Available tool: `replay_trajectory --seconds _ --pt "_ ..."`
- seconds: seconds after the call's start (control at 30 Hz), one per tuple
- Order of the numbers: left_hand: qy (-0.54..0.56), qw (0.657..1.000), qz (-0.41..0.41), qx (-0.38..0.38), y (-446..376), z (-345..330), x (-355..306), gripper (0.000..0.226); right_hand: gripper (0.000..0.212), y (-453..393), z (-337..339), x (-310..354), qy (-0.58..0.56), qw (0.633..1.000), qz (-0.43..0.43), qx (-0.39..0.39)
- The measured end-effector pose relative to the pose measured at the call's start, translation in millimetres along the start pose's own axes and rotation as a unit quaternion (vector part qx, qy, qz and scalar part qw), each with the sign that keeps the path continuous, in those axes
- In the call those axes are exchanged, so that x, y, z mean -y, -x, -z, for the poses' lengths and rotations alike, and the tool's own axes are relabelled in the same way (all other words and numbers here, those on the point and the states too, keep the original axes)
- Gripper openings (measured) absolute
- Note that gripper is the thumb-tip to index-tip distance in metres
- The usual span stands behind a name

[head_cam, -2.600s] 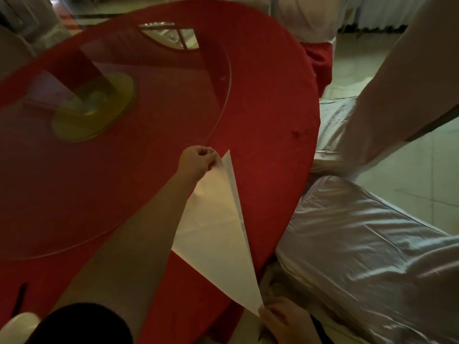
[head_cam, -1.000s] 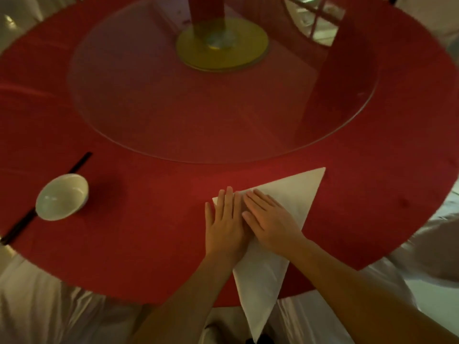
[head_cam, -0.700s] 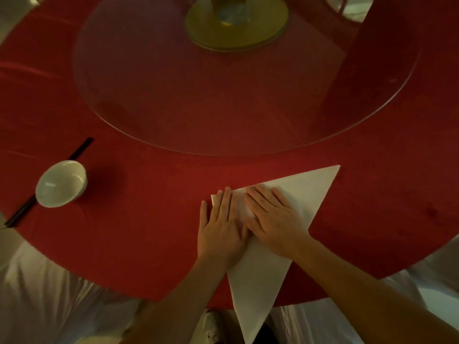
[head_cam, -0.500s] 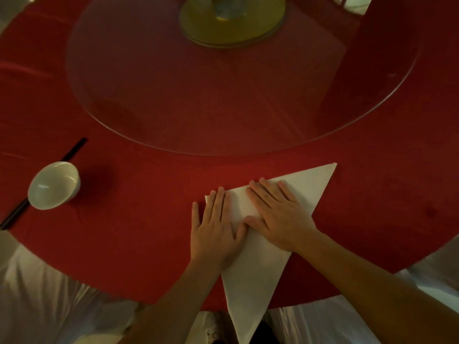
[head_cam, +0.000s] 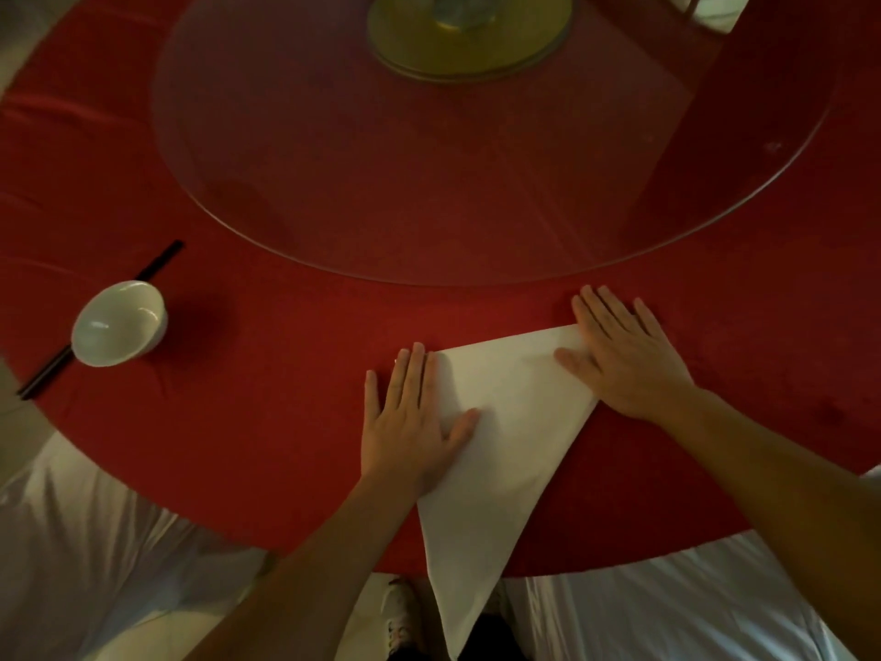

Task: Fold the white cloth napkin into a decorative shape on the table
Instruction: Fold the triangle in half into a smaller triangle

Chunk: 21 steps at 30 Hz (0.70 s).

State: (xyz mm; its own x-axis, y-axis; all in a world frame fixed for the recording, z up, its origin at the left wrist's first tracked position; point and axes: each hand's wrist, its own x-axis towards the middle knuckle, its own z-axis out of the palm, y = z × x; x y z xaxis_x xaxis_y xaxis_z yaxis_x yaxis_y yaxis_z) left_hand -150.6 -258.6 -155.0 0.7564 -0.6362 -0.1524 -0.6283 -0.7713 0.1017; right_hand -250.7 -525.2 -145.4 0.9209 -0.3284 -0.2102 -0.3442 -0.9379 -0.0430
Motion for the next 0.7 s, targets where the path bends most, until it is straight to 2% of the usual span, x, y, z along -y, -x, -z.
replay_trajectory --seconds 0.13,0.2,0.27,0.33,0.4,0.53,0.63,0.7 --pt "0.046 0.999 0.017 -0.004 19.8 14.9 -1.0 0.079 0.083 4.3 10.5 0.9 -0.022 1.0 0.008 -0.01" --pt "0.107 0.991 0.074 -0.039 44.4 20.2 -3.7 0.075 0.071 4.9 17.2 10.4 -0.02 0.997 0.041 -0.062" --pt "0.189 0.965 0.17 -0.059 70.7 24.7 -6.5 0.069 0.058 -0.5 25.7 30.4 -0.035 0.991 0.096 -0.085" --pt "0.23 0.943 0.237 -0.025 87.6 29.1 -5.9 0.043 0.052 -10.6 36.2 55.4 -0.063 0.99 0.124 -0.038" --pt "0.265 0.925 0.269 0.047 92.9 34.5 -6.9 0.022 0.051 -24.5 43.7 76.2 -0.056 0.991 0.124 0.014" --pt "0.352 0.878 0.293 0.142 85.5 36.7 -7.3 0.025 0.036 -47.4 59.8 87.0 -0.072 0.992 0.075 0.073" --pt "0.376 0.864 0.292 0.165 80.6 36.2 -6.0 0.02 0.013 -54.2 64.5 78.6 -0.096 0.986 0.083 0.107" --pt "0.388 0.858 0.294 0.166 78.9 35.4 -5.7 0.016 0.009 -55.9 66.5 69.7 -0.135 0.978 0.084 0.134"
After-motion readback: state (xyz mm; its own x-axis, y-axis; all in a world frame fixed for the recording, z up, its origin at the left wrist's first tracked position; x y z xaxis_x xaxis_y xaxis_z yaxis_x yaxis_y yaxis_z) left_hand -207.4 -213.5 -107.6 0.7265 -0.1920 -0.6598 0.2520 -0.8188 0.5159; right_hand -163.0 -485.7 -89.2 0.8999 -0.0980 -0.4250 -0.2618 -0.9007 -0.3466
